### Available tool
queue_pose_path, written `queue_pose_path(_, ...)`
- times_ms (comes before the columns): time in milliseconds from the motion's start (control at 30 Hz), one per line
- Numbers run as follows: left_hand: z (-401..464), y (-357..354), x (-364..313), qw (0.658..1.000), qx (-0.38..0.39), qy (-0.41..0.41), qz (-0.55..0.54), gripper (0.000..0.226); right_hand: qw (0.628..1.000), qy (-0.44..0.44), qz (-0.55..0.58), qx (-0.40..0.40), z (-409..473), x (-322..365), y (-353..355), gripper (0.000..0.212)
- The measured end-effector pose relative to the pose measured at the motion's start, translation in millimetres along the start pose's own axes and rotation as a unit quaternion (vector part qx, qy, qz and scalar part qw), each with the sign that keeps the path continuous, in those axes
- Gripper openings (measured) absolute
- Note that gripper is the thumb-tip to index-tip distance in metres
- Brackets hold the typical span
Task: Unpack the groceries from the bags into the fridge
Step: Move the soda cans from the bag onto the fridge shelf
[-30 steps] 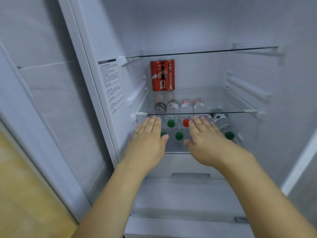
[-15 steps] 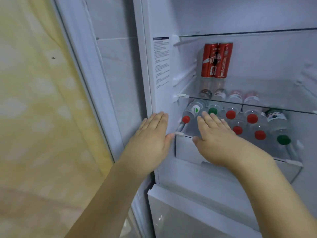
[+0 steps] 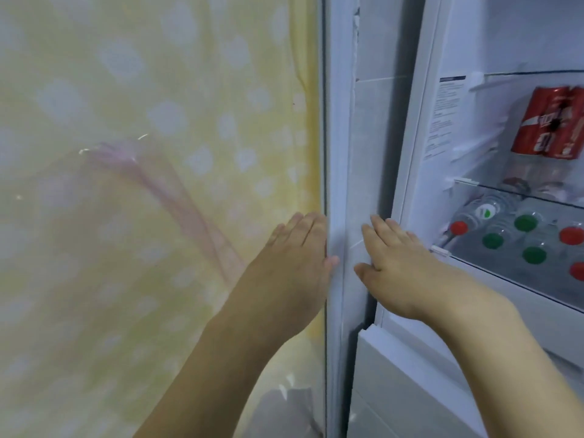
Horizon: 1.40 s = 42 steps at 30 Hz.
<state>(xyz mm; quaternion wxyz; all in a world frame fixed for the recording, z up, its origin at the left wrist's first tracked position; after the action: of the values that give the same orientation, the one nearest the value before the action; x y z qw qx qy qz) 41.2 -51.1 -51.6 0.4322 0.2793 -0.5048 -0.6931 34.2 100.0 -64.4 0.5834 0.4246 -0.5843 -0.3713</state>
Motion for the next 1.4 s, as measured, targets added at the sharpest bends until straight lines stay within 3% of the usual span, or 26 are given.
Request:
queue_pose_path(400,-105,50,42,0.986,0.019,0.144,0.086,0.061,0.989,0.136,-0.015,0.058,-28,95,-32,0.066)
queue_pose_path(733,-216,83,89,0.953,0.04,0.277,0.113,0.062,0.967,0.238,-0.02,0.089,-77,195,-74,0.065)
queue_pose_path(1133,-376,146,134,0.875,0.029,0.452,0.172,0.061,0.903,0.409,-0.013,0.132,-165,338,-119,0.064)
queue_pose_path(1400,-485,182,132,0.805,0.012,0.559,0.199,0.062,0.829,0.537,-0.014,0.159,-245,422,-149,0.065)
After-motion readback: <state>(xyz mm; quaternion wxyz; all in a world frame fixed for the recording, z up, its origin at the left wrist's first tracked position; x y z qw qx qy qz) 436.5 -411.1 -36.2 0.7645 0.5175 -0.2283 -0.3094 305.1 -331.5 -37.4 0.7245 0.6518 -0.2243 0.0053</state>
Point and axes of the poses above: each hand's wrist, its own z-axis towards the middle knuckle, its own y-axis out of the back of the hand, x = y × z, the point moved 4 cm from there along z, towards the middle knuckle, and after that the axes turned 12 degrees about z, right-handed, at the moved point
